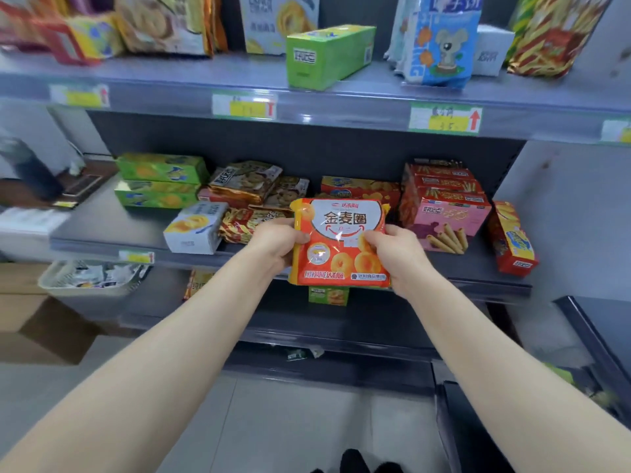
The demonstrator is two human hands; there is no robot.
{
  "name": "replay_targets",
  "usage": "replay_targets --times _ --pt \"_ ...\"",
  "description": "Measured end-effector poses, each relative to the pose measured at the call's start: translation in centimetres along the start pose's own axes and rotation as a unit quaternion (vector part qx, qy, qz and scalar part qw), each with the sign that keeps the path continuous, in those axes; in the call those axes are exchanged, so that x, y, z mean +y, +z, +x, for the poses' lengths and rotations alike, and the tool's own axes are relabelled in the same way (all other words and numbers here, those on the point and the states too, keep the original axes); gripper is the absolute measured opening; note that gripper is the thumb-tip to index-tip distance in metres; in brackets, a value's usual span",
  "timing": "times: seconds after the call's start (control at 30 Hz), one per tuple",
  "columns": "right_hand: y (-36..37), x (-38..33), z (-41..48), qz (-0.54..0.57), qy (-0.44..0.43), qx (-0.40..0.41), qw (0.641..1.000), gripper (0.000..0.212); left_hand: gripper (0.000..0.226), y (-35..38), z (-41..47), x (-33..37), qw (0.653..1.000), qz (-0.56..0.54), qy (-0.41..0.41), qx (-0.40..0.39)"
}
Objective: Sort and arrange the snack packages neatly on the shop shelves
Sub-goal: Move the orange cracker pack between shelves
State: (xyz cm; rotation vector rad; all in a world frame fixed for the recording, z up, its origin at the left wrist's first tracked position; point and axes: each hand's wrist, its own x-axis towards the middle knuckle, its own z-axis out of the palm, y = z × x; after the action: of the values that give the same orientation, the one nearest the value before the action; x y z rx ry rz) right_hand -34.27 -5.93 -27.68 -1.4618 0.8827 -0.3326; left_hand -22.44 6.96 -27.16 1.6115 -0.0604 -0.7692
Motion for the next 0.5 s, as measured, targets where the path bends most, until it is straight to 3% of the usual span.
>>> replay_targets --times 0.1,0.5 --pt "3.6 -0.7 -1.8 0.005 -0.013 -0.015 1.0 0.002 0.032 -3.9 -1.2 0.3 0.999 -0.025 0.007 0.024" --pt "15.2 -4.3 -4.0 -0.009 -0.078 -0.121 0.99 0.01 0.028 -17.1 -4.6 1.8 0.984 -0.09 0.067 0.141"
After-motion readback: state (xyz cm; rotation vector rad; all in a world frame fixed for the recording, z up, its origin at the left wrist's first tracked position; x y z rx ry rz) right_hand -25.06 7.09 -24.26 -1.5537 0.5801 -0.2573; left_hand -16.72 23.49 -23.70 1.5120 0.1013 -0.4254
